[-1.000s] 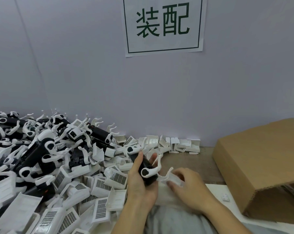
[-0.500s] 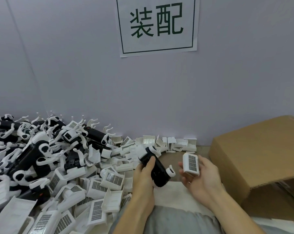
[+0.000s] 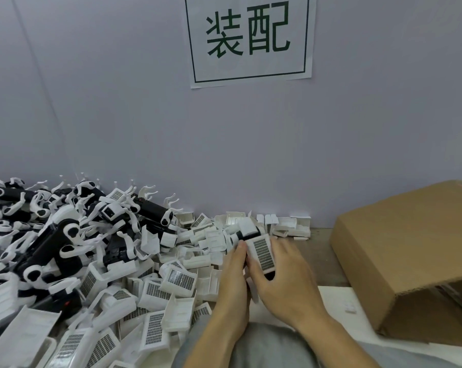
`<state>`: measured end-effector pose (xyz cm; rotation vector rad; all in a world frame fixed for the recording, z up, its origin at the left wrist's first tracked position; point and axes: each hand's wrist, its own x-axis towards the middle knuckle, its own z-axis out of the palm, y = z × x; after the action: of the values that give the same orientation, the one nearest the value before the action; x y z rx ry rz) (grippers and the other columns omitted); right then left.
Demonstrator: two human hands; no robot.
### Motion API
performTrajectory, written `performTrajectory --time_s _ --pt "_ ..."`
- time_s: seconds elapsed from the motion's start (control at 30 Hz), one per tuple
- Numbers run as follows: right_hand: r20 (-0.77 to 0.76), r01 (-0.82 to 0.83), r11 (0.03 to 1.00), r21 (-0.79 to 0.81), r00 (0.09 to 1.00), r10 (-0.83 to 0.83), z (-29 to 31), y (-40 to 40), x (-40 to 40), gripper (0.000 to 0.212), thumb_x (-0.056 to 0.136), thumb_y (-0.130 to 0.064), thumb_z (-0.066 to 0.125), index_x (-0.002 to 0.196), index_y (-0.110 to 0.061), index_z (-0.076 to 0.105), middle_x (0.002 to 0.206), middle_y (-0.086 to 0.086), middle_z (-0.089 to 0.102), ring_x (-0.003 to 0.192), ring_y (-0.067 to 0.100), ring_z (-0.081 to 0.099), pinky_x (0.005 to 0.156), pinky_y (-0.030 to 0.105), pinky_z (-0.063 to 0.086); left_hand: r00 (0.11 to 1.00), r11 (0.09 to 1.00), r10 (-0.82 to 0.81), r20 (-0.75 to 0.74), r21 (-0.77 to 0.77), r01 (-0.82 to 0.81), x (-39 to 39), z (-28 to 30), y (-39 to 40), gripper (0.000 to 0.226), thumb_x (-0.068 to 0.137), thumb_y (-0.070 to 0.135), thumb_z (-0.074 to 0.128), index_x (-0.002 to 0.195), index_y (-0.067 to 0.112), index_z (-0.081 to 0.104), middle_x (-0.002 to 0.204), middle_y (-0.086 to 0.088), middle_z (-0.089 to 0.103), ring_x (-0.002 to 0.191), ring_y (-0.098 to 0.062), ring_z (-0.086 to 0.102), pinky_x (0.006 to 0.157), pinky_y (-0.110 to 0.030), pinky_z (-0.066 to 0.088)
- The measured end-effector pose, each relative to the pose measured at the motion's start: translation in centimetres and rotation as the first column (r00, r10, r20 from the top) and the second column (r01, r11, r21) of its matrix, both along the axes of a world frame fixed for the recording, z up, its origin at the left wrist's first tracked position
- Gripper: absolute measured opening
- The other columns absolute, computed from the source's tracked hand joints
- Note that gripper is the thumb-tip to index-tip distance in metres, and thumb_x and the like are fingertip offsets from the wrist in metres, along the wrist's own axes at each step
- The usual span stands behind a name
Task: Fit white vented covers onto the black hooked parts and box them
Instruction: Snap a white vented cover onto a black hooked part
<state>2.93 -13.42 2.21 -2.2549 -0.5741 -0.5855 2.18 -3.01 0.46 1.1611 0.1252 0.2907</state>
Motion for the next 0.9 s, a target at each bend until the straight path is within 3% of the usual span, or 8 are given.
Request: performTrajectory --time_s 0.1,0.17,0.27,0.33,0.43,0.53,0.67,0.9 --pt "-0.117 0.071 0.993 -0.094 0.990 -0.082 -0.3 -0.2 -0.1 0.044 0.092 -0.063 0.030 0.115 -0.032 0.051 0.104 -0.014 0.054 0.101 0.010 0.053 0.086 0.030 0.047 0.998 0.989 -0.057 0.024 0.141 0.053 -0.4 0.1 -0.4 0.016 0.097 0.045 0.057 0.103 0.040 0.071 0.106 0.003 0.075 0.088 -0.015 0.062 0.065 -0.032 0.040" --pt "-0.123 0.091 0.992 -0.088 0.987 -0.102 -0.5 -0.3 0.0 0.043 0.093 -0.061 0.029 0.117 -0.032 0.050 0.107 -0.013 0.055 0.102 0.009 0.053 0.086 0.030 0.048 0.996 0.979 -0.086 0.039 0.186 0.077 -0.6 0.1 -0.5 0.017 0.099 0.034 0.057 0.106 0.045 0.068 0.102 0.012 0.075 0.078 -0.002 0.064 0.056 -0.022 0.039" --pt "-0.178 -0.001 0.998 -0.058 0.984 -0.010 -0.7 -0.4 0.4 0.041 0.093 -0.058 0.035 0.120 -0.032 0.051 0.108 -0.013 0.056 0.101 0.008 0.054 0.088 0.032 0.050 0.996 0.988 -0.060 0.073 0.148 0.049 -0.7 0.1 -0.3 0.018 0.097 0.025 0.063 0.111 0.033 0.068 0.088 0.011 0.074 0.063 0.002 0.063 0.046 -0.014 0.041" --pt "-0.226 -0.098 0.995 -0.028 0.970 0.089 -1.2 -0.5 0.6 0.039 0.091 -0.060 0.038 0.117 -0.034 0.054 0.106 -0.014 0.057 0.100 0.006 0.056 0.088 0.034 0.051 0.997 0.995 -0.008 0.080 0.100 0.000 -0.7 0.2 -0.2 0.016 0.096 0.021 0.063 0.111 0.024 0.070 0.089 0.005 0.076 0.069 -0.001 0.068 0.048 -0.013 0.045" --pt "-0.291 -0.176 0.953 0.248 0.924 0.246 -1.6 -0.4 0.7 0.026 0.100 -0.044 0.047 0.107 -0.030 0.067 0.099 -0.008 0.071 0.095 0.008 0.066 0.087 0.042 0.054 0.995 0.998 0.016 0.100 0.057 -0.022 -0.6 0.2 -0.1 0.019 0.097 0.020 0.062 0.112 0.017 0.073 0.103 -0.005 0.077 0.092 -0.013 0.073 0.064 -0.018 0.053" --pt "-0.408 -0.116 0.771 0.627 0.793 0.452 -1.2 -0.8 1.0 0.034 0.102 -0.036 0.050 0.100 -0.016 0.077 0.093 0.006 0.077 0.090 0.022 0.074 0.087 0.049 0.057 0.993 0.997 -0.021 0.115 0.069 0.014 -0.6 0.3 -0.1 0.018 0.096 0.013 0.061 0.104 0.016 0.077 0.102 -0.008 0.078 0.093 -0.016 0.075 0.071 -0.022 0.056" --pt "-0.406 -0.013 0.668 0.744 0.785 0.469 -1.0 -1.1 1.5 0.046 0.092 -0.044 0.055 0.095 -0.004 0.077 0.093 0.017 0.077 0.091 0.035 0.073 0.083 0.050 0.059 0.987 0.982 -0.062 0.148 0.185 0.034 -0.8 0.2 -0.3 0.018 0.097 0.017 0.061 0.108 0.012 0.073 0.096 -0.006 0.078 0.086 -0.013 0.075 0.063 -0.017 0.054" --pt "-0.349 -0.025 0.722 0.691 0.863 0.364 -1.1 -1.1 1.6 0.029 0.094 -0.031 0.064 0.081 -0.010 0.079 0.077 0.005 0.077 0.074 0.019 0.075 0.059 0.023 0.056 0.988 0.934 0.065 0.141 0.341 -0.110 -0.4 -0.2 -0.3 0.023 0.101 0.009 0.055 0.093 0.018 0.076 0.083 0.002 0.077 0.076 -0.007 0.073 0.062 -0.014 0.051"
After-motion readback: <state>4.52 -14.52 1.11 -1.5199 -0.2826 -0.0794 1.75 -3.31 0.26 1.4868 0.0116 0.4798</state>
